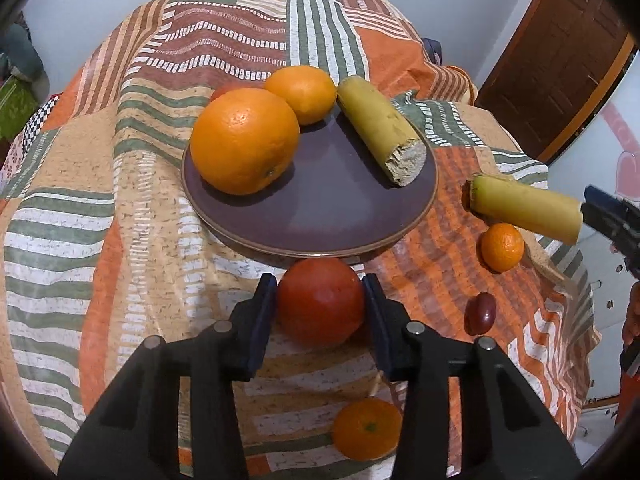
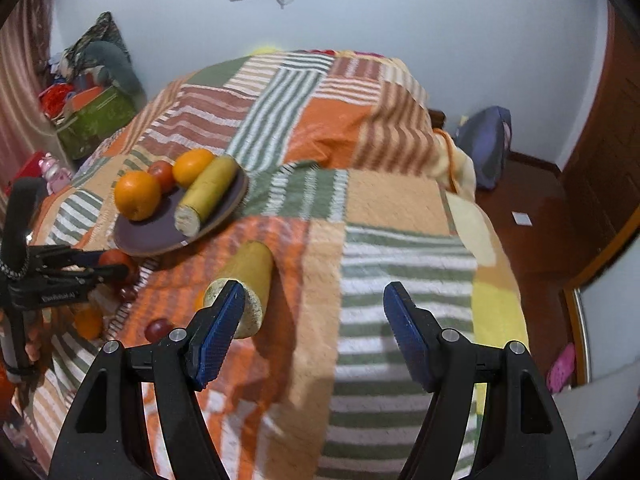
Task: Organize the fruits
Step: 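Grasp a red tomato with the left gripper while the right gripper approaches the second yellow cob, then grasp and lift the second cob with the right gripper while the left gripper holds the tomato by the plate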
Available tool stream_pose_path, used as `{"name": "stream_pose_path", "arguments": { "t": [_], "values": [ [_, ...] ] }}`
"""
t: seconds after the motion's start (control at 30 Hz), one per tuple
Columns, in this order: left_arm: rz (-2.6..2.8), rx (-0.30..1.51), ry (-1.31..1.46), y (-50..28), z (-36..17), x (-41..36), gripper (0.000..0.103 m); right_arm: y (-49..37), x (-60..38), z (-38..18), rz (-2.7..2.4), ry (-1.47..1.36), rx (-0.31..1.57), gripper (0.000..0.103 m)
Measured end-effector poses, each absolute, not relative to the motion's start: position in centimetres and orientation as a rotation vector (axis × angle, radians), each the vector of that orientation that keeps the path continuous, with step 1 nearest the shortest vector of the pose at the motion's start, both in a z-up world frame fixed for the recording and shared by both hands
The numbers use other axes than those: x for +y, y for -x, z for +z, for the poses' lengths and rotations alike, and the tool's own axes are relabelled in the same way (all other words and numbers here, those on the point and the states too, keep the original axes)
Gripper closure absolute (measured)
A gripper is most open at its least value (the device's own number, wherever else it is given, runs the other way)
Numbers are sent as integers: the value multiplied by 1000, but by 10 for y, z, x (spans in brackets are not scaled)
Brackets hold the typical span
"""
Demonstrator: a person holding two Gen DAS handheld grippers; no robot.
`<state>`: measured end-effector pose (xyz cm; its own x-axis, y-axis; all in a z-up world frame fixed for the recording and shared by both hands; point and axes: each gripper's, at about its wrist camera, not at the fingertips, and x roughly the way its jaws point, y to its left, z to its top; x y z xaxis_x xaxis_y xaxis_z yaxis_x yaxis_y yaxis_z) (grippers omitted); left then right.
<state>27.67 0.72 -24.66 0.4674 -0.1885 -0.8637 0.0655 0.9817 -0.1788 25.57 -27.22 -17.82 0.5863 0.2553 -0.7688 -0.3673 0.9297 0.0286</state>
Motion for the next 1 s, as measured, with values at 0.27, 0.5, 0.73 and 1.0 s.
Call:
{"name": "stream_pose_path", "arguments": {
  "t": [0.27, 0.5, 0.73, 1.0],
  "values": [
    [-142, 1038, 123, -265, -231, 14, 61, -252, -291, -208, 327, 148, 977, 37],
    [-126, 990, 139, -254, -212, 27, 61, -252, -271, -202, 402, 125, 945, 37],
    [-131, 980, 135, -249, -208, 28, 61, -281, -240, -220, 449, 139, 1002, 50],
    [-144, 989, 142, -244, -212, 27, 61, -288, -231, -229, 497, 173, 1042, 53]
  ]
}}
